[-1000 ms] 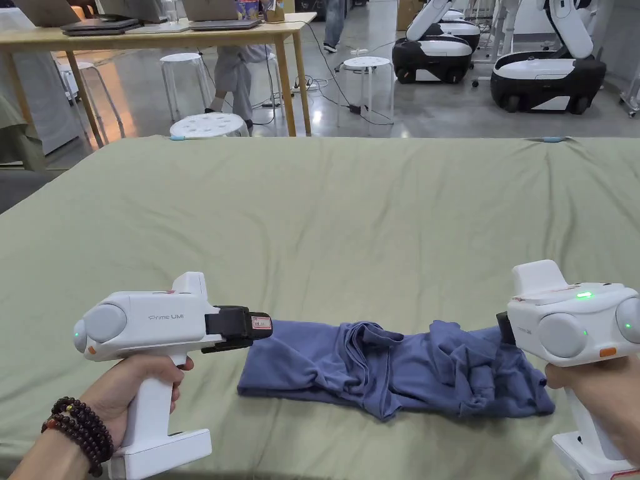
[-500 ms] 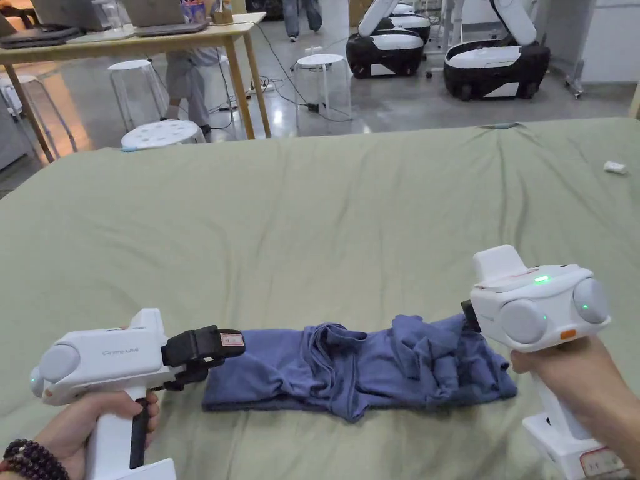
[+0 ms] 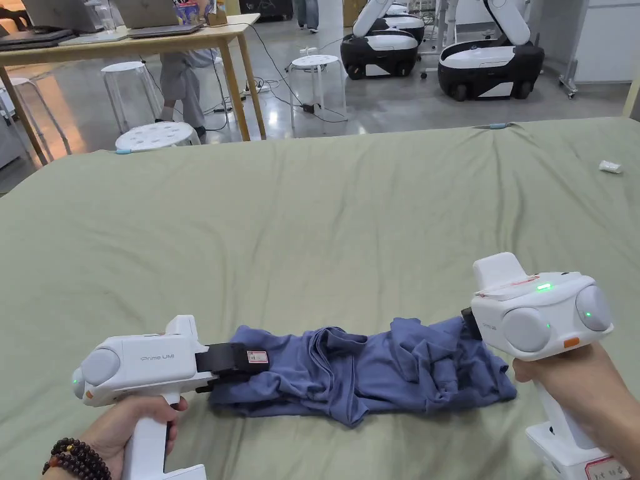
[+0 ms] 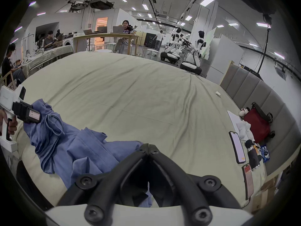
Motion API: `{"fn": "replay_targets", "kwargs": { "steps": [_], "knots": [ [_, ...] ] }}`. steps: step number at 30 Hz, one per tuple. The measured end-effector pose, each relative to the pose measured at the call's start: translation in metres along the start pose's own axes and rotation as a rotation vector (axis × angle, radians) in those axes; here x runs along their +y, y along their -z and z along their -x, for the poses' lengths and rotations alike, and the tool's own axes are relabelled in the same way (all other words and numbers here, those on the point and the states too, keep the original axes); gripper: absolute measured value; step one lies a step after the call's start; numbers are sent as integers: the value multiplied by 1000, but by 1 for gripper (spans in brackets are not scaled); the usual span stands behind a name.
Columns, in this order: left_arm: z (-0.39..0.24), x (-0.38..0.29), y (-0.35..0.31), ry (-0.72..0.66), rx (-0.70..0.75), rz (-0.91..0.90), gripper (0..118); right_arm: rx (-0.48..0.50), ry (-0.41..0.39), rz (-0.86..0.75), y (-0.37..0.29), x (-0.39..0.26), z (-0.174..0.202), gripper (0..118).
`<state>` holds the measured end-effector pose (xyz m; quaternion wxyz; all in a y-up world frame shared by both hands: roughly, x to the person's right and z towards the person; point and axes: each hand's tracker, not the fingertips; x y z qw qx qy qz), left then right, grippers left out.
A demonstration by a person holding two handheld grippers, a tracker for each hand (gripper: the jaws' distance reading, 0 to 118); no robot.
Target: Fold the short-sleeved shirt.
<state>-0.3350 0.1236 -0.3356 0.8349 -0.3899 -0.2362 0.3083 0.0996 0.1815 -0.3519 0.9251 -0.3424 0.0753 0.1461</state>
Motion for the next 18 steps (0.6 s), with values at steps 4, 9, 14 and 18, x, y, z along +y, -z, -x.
{"fn": "replay_targets", "kwargs": {
  "steps": [4,9,14,18],
  "knots": [
    [7,6,-14,36,30,-22,20,-3,-10,0,-2,0,1,0],
    [28,14,-50,38,67,-69,18,-8,-2,-10,-7,2,-1,0],
    [34,5,-92,9,158,-92,18,-11,0,-16,-8,4,-1,0],
    [37,2,-99,-8,177,-109,18,-7,-3,-17,-8,4,0,0]
  ]
}}
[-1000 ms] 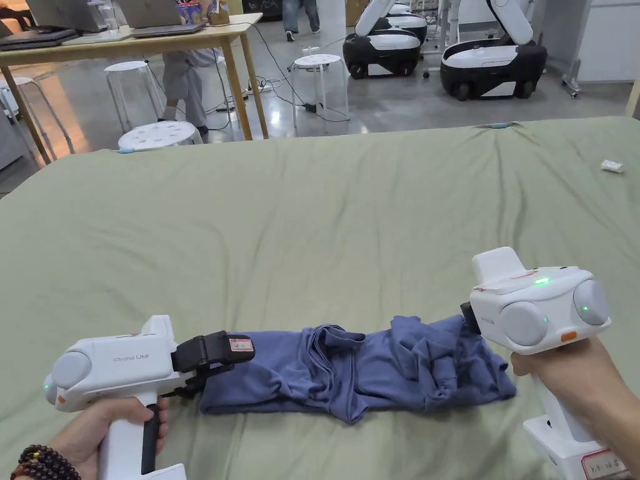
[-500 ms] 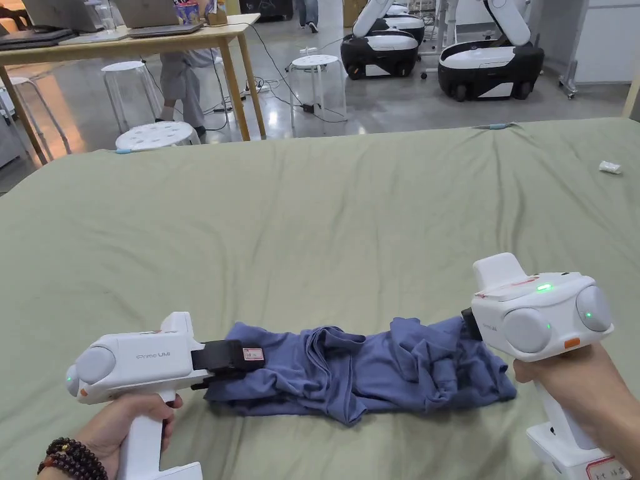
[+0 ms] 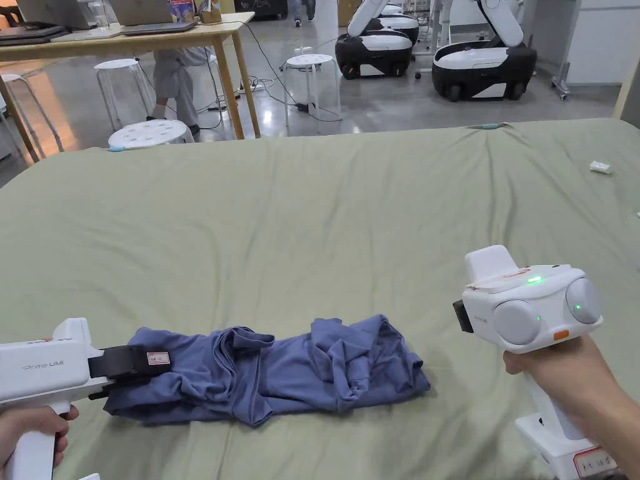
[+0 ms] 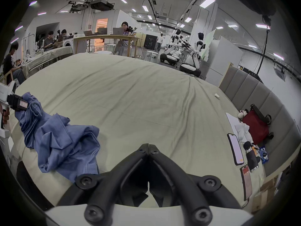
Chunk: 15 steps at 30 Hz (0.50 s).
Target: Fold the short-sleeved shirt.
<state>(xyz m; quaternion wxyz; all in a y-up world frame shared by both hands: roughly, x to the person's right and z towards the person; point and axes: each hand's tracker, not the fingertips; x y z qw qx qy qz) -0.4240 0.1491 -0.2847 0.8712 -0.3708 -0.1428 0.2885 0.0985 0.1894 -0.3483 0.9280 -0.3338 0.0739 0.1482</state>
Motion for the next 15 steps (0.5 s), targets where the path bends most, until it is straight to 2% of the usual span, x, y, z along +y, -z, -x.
{"fn": "replay_targets", "kwargs": {
  "steps": [3,10,13,15],
  "knots": [
    [-9,5,4,20,3,6,18,2,-2,2,0,0,0,0],
    [-80,5,-2,57,-165,-20,18,1,3,-1,2,0,-3,0],
    [-96,13,17,49,-161,-11,18,3,8,-5,1,-1,-4,0],
    [-120,4,33,100,-189,25,18,3,14,-7,0,-2,-7,0]
  ]
}}
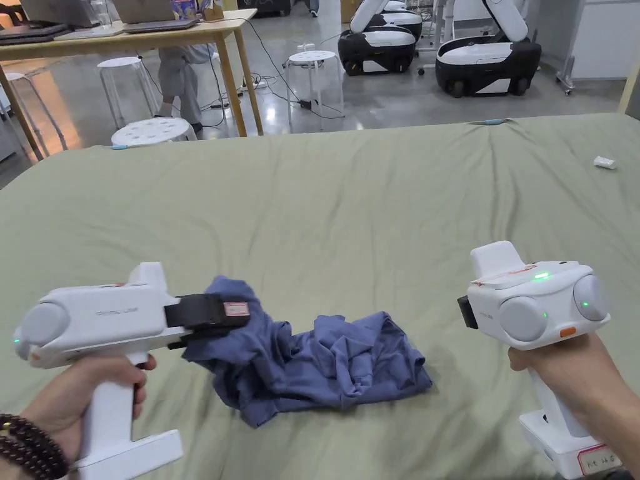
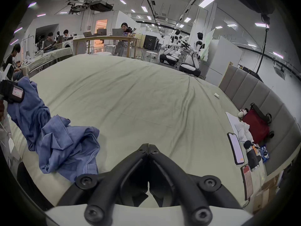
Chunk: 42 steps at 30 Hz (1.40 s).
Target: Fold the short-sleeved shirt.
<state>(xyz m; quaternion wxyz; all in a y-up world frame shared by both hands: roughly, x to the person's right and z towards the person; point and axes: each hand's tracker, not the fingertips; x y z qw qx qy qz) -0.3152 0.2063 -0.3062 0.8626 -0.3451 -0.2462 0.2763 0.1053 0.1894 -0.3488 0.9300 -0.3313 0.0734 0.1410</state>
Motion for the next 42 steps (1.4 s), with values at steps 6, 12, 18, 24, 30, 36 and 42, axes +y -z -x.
{"fn": "replay_targets", "kwargs": {
  "steps": [6,12,18,24,30,36,42],
  "knots": [
    [-34,-17,91,59,-15,106,19,-8,28,-1,-6,-7,-16,0],
    [-29,-27,138,-24,-98,89,81,-45,52,-1,-14,-14,-39,0],
    [-59,-26,121,75,-141,102,112,-54,62,4,-14,-19,-44,0],
    [-20,2,63,32,-154,24,80,-33,50,4,-10,-18,-33,0],
    [4,-1,47,35,-27,18,0,-7,32,0,-3,-14,-21,0],
    [-19,-9,86,58,-88,62,0,-4,19,7,-4,-15,-20,0],
    [-69,-36,151,109,-80,195,0,-24,36,13,-12,-20,-34,0]
  ]
}}
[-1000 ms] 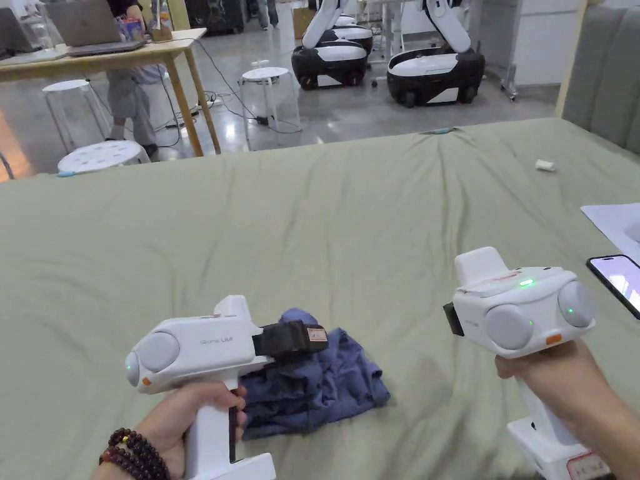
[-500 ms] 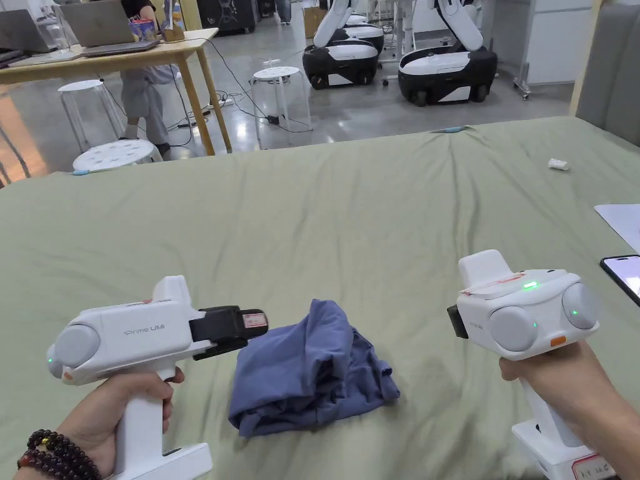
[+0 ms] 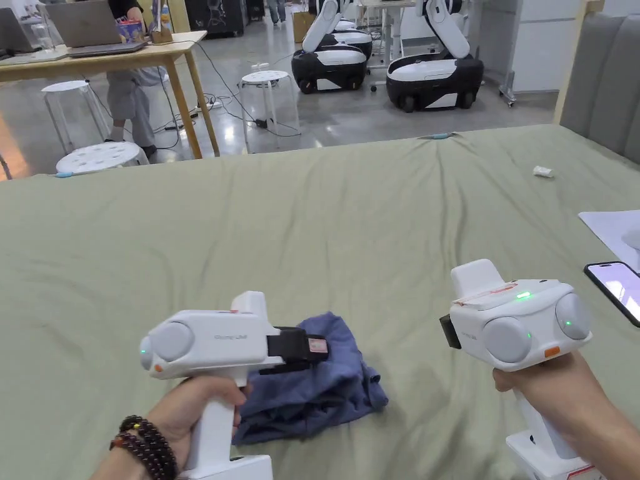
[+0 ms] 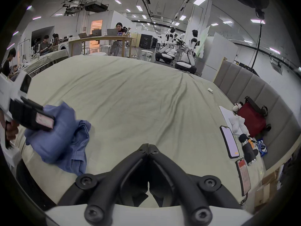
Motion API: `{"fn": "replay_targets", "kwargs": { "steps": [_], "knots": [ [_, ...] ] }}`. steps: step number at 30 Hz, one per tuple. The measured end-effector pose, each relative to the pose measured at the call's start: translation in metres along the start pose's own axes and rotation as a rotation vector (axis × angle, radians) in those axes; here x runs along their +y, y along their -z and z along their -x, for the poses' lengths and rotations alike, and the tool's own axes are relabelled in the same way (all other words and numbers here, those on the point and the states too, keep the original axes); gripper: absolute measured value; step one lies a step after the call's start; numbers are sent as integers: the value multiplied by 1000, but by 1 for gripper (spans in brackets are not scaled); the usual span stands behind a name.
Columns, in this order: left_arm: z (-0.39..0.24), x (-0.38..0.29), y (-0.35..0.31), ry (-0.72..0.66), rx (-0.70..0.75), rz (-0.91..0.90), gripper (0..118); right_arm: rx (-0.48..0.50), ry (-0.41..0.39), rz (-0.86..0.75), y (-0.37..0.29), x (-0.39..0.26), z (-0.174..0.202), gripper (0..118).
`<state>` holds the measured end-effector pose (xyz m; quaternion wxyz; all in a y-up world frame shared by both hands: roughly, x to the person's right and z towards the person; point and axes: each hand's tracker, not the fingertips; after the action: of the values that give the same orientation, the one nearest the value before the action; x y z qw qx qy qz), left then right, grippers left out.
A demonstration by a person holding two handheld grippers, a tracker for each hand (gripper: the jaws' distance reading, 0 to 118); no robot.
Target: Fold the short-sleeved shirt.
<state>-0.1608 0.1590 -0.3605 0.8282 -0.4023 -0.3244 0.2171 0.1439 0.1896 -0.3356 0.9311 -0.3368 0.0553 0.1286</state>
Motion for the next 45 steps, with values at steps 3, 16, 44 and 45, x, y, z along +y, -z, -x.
{"fn": "replay_targets", "kwargs": {
  "steps": [3,16,44,45],
  "knots": [
    [-1,-6,23,-15,-7,27,0,-17,17,6,-3,-3,-10,0],
    [23,10,-49,-1,-50,-104,0,99,8,-15,-3,11,25,0],
    [78,-32,-118,-202,139,-183,99,284,-26,132,62,23,125,0],
    [79,-32,-114,-214,120,-172,99,283,-27,131,63,22,125,0]
  ]
}}
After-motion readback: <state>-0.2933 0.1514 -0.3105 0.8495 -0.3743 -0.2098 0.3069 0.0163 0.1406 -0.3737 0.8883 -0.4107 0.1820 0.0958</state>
